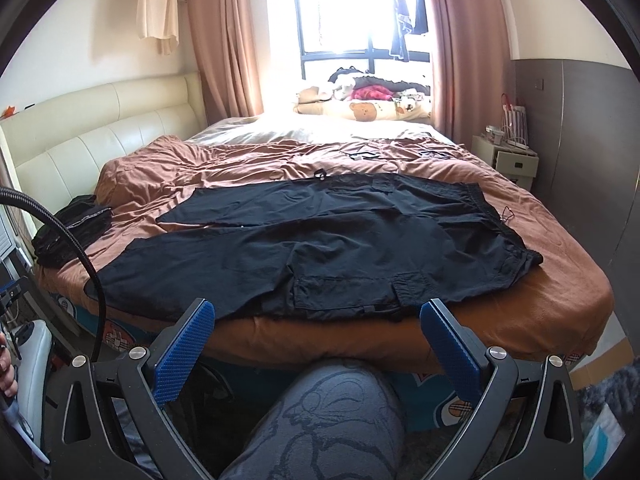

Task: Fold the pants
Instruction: 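Move both tools toward the black pants, lowering toward the waistband and leg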

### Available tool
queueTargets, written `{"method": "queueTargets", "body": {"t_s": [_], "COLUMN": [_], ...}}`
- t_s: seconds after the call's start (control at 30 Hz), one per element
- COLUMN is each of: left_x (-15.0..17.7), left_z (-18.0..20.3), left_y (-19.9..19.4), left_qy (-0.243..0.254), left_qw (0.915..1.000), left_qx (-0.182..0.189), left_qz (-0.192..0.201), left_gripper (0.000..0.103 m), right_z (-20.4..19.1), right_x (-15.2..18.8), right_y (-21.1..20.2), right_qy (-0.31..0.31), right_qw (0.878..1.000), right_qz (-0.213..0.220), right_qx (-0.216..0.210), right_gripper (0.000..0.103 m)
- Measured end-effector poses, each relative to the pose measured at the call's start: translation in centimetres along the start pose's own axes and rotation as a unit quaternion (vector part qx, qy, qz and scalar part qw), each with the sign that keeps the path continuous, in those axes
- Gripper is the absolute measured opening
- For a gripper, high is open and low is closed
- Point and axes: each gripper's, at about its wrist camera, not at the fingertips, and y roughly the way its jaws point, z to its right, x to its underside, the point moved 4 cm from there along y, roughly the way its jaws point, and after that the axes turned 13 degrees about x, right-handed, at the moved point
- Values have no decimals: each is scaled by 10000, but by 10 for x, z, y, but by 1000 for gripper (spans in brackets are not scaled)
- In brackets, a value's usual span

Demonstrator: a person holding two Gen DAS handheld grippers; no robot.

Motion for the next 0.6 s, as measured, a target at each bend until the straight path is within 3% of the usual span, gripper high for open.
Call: {"method": "queueTargets", "body": {"t_s": [0.43, 0.6], "left_x": [1, 4], "left_z": [-26, -38], "left_y": [40, 57], "left_qy": [-408, -612], "left_qw": [9988, 9974], "left_qx": [-150, -128], "left_qz": [-242, -346], "left_gripper": [103, 97], "right_z": [17, 24], "right_x": [-9, -7], "right_y": [34, 44], "right_qy": [261, 289], "right_qw": [9984, 9978], "right_qz": [-373, -452], "right_qx": [320, 384], "right_gripper": [103, 103]}}
